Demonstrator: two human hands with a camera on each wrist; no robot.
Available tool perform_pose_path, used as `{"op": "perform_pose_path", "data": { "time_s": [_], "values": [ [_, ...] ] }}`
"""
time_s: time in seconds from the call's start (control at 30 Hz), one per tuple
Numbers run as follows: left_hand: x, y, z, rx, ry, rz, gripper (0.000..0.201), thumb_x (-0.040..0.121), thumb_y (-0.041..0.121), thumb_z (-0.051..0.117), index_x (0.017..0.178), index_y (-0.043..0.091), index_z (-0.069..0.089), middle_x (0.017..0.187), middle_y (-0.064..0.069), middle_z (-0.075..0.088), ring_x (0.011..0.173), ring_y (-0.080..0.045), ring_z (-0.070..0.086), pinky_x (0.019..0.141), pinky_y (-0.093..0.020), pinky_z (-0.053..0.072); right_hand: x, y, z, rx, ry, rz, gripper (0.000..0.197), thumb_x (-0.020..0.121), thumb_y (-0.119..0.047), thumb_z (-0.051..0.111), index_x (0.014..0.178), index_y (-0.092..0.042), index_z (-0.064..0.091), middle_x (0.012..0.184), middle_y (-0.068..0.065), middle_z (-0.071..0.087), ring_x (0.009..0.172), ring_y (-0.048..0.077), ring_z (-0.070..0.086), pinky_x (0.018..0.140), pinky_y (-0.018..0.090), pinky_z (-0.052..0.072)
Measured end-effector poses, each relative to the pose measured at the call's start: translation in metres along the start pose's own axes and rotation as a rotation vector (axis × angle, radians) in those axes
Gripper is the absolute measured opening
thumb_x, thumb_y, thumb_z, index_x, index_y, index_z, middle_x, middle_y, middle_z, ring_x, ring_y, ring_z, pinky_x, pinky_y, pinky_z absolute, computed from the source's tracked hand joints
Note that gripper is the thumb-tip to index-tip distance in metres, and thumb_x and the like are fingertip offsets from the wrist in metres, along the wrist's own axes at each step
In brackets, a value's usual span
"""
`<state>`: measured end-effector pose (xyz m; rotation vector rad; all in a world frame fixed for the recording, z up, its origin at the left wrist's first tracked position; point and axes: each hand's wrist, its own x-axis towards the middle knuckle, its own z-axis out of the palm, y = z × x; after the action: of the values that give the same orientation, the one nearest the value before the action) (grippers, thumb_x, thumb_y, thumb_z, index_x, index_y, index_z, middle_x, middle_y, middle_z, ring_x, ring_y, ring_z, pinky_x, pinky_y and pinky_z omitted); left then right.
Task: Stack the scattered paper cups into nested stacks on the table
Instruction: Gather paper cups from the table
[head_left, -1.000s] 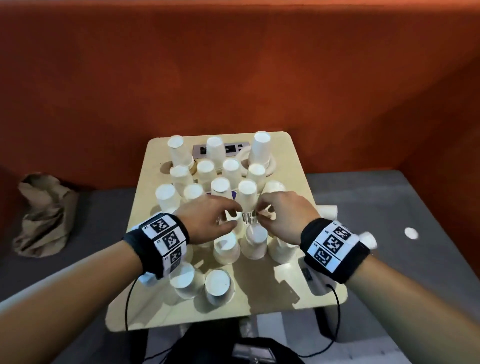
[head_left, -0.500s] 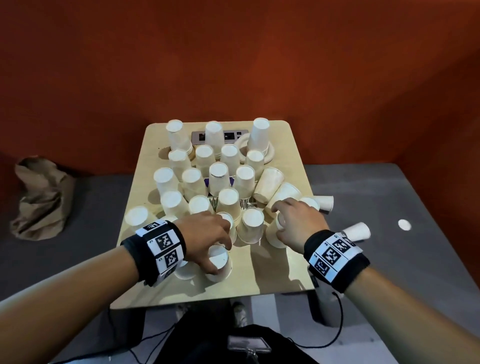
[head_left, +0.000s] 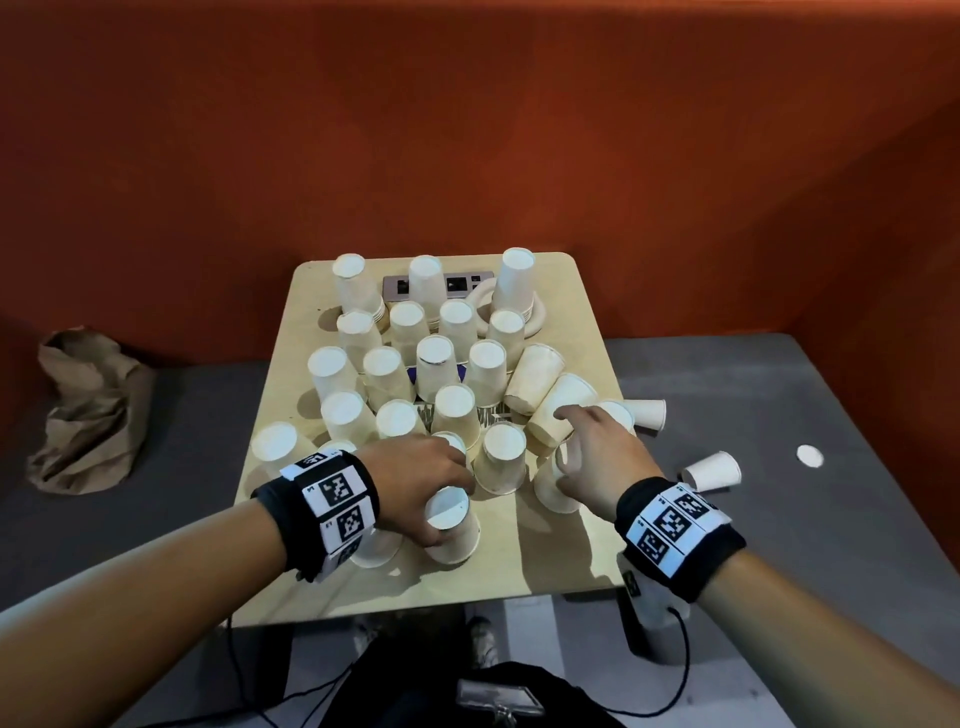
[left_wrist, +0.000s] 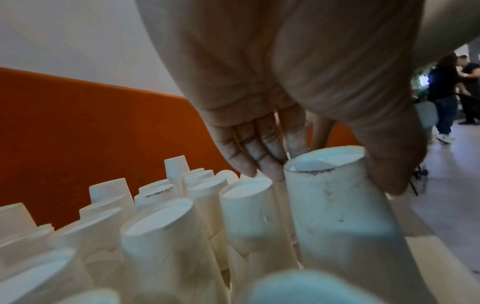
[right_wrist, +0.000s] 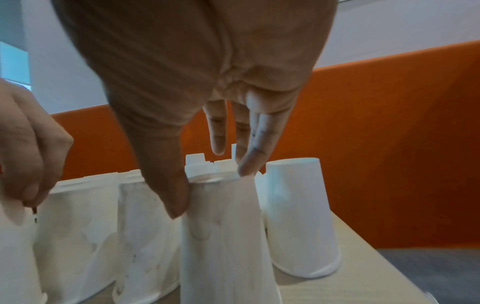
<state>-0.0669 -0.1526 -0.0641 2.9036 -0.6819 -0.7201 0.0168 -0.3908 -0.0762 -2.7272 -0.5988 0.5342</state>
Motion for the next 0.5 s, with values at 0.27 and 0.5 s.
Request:
{"op": "perform_pose_path", "data": {
  "time_s": [0.27, 0.5],
  "values": [
    [-0.007, 0.004, -0.021, -0.244, 0.330, -0.001, 0.054, 0.071, 0.066, 0.061, 0.115, 0.034, 0.064, 0.107, 0.015, 0.062, 0.102, -0.008, 0.057, 0.082, -0.034, 0.052, -0.013, 0.028, 0.013, 0.446, 0.245, -0.027, 0.066, 0.071, -0.018, 0.086, 0.128, -0.031, 0.056, 0.124, -0.014, 0.053, 0.113, 0.004, 0.051, 0.093, 0.022, 0.043],
    [-0.001, -0.001, -0.046, -0.287, 0.594, 0.018, 0.056, 0.078, 0.061, 0.066, 0.123, 0.026, 0.064, 0.113, 0.011, 0.064, 0.103, -0.008, 0.058, 0.084, -0.030, 0.052, -0.006, 0.047, 0.035, 0.812, 0.365, -0.134, 0.058, 0.070, 0.000, 0.085, 0.111, -0.034, 0.063, 0.127, -0.011, 0.058, 0.118, 0.005, 0.059, 0.100, 0.024, 0.051]
  ]
}}
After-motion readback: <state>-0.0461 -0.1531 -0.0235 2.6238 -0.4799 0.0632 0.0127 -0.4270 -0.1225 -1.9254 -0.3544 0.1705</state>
